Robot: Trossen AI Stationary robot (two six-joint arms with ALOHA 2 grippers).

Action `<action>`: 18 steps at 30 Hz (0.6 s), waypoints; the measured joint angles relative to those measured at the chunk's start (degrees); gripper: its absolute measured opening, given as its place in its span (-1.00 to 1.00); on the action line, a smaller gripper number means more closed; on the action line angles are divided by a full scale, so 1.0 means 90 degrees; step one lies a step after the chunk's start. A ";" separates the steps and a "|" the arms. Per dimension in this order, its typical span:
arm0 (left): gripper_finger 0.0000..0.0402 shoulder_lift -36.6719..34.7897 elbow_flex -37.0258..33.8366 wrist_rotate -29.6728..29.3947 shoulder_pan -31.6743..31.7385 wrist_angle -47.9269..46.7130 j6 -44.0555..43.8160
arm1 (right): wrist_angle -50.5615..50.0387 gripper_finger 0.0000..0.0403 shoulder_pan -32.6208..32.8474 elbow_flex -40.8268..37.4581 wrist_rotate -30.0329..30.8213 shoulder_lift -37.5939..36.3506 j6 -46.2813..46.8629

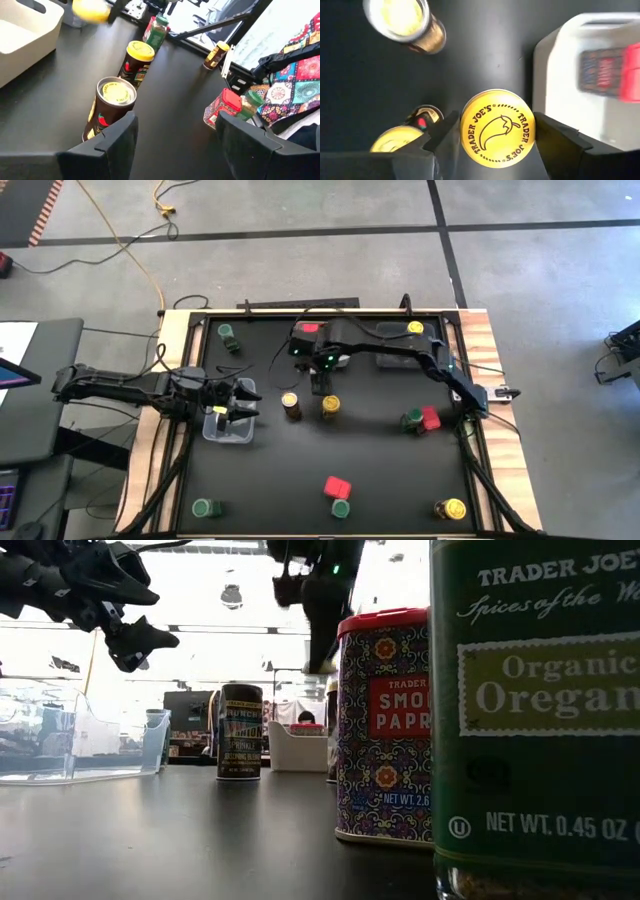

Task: Sort spices by type
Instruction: Put the bottom left yellow seasoning bottle into the black bin

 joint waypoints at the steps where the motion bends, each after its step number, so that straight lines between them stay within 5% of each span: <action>1: 0.26 0.0000 0.0000 0.0000 0.0000 0.0002 -0.0014 | 0.0027 0.24 0.0000 0.0000 0.0002 -0.0146 0.0002; 10: 0.26 -0.0002 0.0000 0.0000 0.0000 0.0016 -0.0042 | 0.0471 0.24 0.0296 0.0002 0.0012 -0.0983 0.0551; 18: 0.26 -0.0002 0.0000 -0.0102 0.0000 0.0021 0.0068 | 0.1522 0.24 0.0677 0.0002 -0.0039 -0.0457 0.0733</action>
